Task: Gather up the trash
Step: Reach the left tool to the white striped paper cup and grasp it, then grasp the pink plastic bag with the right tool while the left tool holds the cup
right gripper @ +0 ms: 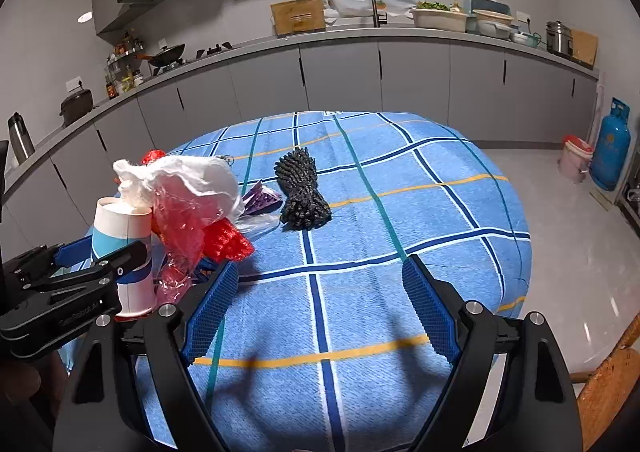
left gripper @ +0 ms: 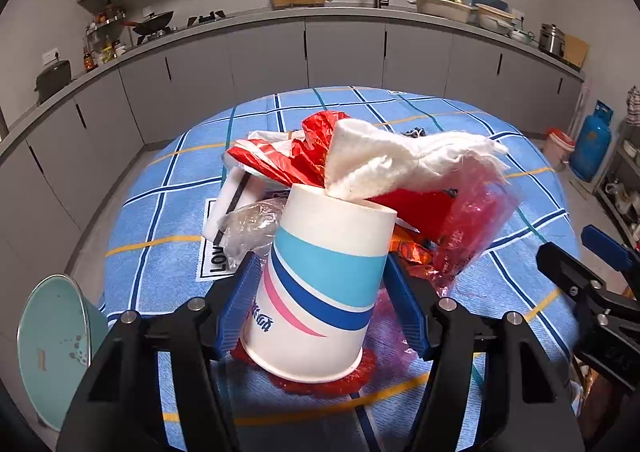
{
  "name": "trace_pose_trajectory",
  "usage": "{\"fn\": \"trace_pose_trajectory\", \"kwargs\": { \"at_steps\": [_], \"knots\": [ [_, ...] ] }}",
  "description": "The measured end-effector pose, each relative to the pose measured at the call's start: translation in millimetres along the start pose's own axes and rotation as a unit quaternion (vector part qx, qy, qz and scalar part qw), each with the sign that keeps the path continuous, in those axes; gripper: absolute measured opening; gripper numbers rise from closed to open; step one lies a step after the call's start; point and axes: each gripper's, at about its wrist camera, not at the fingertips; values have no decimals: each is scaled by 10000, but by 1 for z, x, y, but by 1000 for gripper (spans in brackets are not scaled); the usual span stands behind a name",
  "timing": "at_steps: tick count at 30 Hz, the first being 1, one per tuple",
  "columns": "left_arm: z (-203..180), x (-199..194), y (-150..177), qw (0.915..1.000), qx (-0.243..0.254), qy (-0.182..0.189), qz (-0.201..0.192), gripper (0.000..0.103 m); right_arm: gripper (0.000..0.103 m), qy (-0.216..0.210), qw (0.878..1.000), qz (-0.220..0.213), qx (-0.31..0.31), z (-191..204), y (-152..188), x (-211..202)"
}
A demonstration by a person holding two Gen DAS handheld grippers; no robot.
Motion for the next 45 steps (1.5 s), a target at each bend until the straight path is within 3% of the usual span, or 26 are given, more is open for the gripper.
{"fn": "trace_pose_trajectory", "kwargs": {
  "at_steps": [9,18,23,28,33,40,45],
  "knots": [
    [7,-30,-5,9996,-50,5,-263,62,84,-103,9998,-165,-49,9,-9,-8],
    [42,-61,-8,9977,-443,-192,-486,62,84,-400,9988,-208,-202,34,-18,-4],
    [57,-63,-7,9964,-640,-260,-499,62,75,-634,9974,-194,-287,52,-23,5],
    [60,-64,-6,9961,-663,-241,-530,62,50,-842,9961,21,-251,58,-23,21],
    [62,-66,-2,9959,-671,-285,-528,62,34,-1005,9943,66,-362,66,-15,23],
    [70,-82,-1,9939,-763,-446,-661,62,31,-1051,9927,-289,-507,69,-21,-4],
    [77,-97,-1,9913,-824,-595,-834,62,31,-858,9919,-674,-654,70,-31,-28]
  ]
}}
Point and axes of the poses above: each gripper's, at about its wrist camera, not at the fingertips, and x roughly the way its jaws point, z to its left, y to its underside, and after that the axes turned 2 degrees about -y, right-handed
